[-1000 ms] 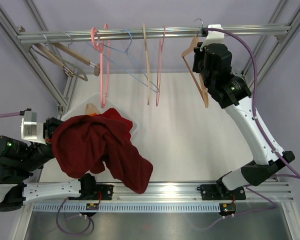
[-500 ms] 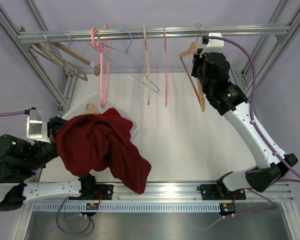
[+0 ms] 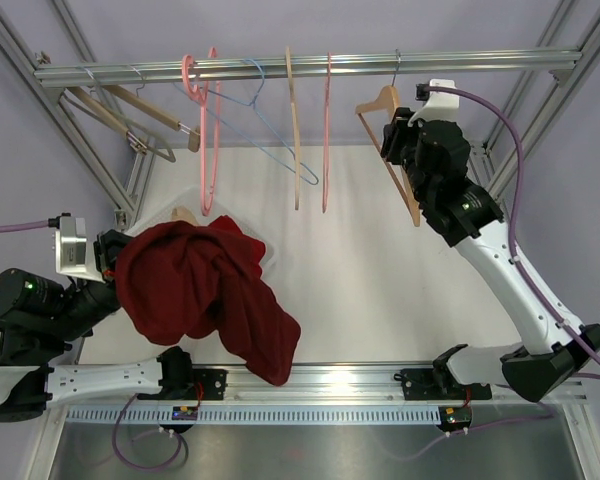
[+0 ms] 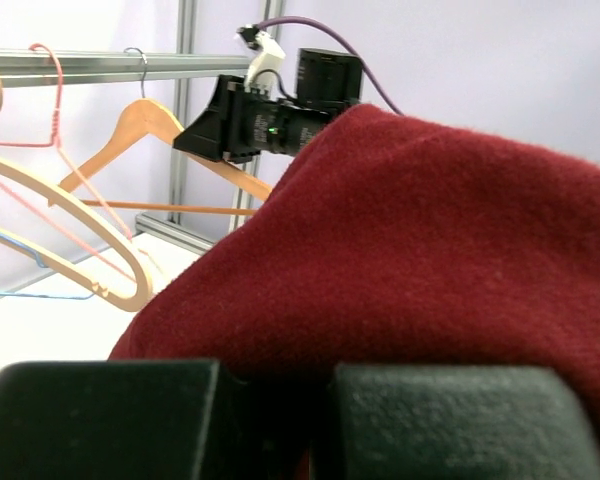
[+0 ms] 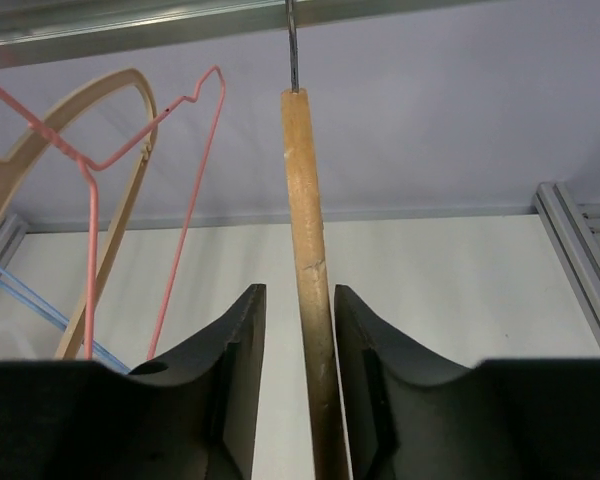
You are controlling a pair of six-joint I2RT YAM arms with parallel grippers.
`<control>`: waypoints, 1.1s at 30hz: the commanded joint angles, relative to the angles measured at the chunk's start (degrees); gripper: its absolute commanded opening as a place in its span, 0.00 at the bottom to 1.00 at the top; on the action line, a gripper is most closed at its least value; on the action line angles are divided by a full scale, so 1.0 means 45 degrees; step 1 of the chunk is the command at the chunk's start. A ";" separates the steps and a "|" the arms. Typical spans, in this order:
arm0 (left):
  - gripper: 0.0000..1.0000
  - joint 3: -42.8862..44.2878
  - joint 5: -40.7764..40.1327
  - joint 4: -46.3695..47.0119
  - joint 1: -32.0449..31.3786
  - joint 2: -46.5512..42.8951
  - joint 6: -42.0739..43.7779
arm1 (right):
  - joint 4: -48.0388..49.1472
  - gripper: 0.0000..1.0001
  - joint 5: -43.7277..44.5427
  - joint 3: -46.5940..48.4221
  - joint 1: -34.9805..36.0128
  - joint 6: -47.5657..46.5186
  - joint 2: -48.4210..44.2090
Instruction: Remove the t-shirt from the hanger
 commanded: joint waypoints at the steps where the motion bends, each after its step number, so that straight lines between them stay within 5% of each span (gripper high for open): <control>1: 0.00 0.0512 -0.0487 0.1065 -0.0008 0.0300 0.0290 | 0.0037 0.47 -0.0412 -0.0220 -0.0055 0.0424 -0.0826; 4: 0.00 0.0901 -0.0546 0.1084 -0.0008 0.0651 0.0427 | -0.0002 0.59 -0.0723 -0.0474 -0.0055 0.0619 -0.1372; 13: 0.00 0.4825 -0.1966 0.0383 -0.0008 0.2798 0.2260 | -0.0158 0.69 -0.1465 -0.1626 -0.0055 0.1206 -0.3481; 21: 0.00 0.9534 -0.5503 0.0841 -0.0008 0.5143 0.7296 | -0.0373 0.69 -0.1993 -0.2623 -0.0055 0.1382 -0.5123; 29: 0.00 0.8914 -0.7186 0.5686 -0.0008 0.6414 1.3801 | -0.0530 0.69 -0.2638 -0.2955 -0.0055 0.1577 -0.5514; 33: 0.00 0.5296 -0.7401 0.7914 0.0089 0.5055 1.4160 | -0.0511 0.68 -0.3145 -0.3208 -0.0055 0.1850 -0.5631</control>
